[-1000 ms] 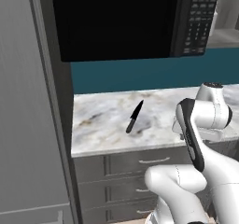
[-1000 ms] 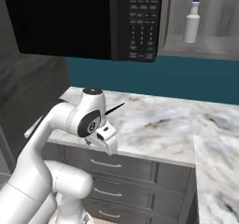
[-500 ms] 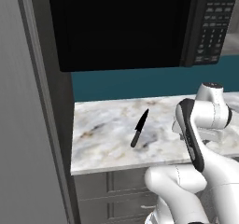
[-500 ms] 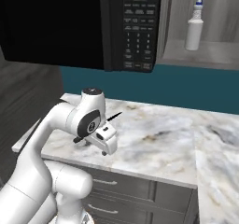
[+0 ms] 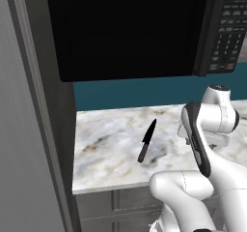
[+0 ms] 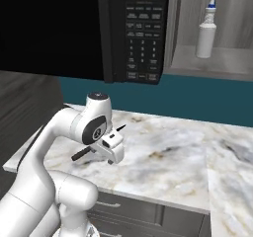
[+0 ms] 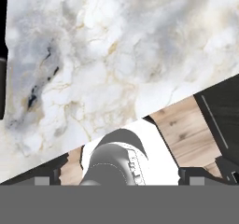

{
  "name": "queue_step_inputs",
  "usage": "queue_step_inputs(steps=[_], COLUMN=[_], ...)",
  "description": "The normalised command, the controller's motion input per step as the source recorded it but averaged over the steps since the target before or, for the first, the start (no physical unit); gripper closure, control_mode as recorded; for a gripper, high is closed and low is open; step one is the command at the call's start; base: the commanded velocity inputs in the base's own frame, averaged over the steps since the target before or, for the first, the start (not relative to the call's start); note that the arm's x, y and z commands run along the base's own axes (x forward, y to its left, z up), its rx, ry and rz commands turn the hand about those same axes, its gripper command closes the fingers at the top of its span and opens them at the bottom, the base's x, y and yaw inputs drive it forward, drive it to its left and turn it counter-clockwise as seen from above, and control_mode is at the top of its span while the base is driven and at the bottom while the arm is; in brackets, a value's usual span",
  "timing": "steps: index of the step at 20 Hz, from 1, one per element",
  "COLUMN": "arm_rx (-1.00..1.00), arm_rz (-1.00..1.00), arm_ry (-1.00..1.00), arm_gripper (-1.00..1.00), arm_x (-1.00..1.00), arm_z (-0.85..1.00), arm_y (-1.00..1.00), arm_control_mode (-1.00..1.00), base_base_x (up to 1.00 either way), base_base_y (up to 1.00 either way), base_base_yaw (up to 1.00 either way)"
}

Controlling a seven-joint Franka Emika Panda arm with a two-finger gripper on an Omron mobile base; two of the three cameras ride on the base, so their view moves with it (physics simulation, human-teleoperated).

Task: Move the cutting board and knife to the sink. Then move spray from the cabinet to the counter.

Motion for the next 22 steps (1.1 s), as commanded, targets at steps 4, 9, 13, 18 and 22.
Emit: queue_step_inputs(steps=[4, 9, 13, 18, 22], arm_rx=[0.00, 0.00, 0.00, 0.00, 0.00], arm_rz=[0.00, 0.00, 0.00, 0.00, 0.00], arm_ry=[0.00, 0.00, 0.00, 0.00, 0.00], arm_gripper=[-1.00, -1.00, -1.00, -1.00, -1.00], arm_x=[0.00, 0.00, 0.00, 0.00, 0.00], arm_z=[0.00, 0.00, 0.00, 0.00, 0.00], arm_y=[0.00, 0.00, 0.00, 0.00, 0.00], arm_control_mode=[1.00, 1.00, 1.00, 1.00, 1.00], base_base_x=[0.33, 0.06, 0.00, 0.00, 0.00], base_base_y=[0.00, 0.00, 0.00, 0.00, 0.00], base_base_yaw=[0.00, 0.00, 0.00, 0.00, 0.00])
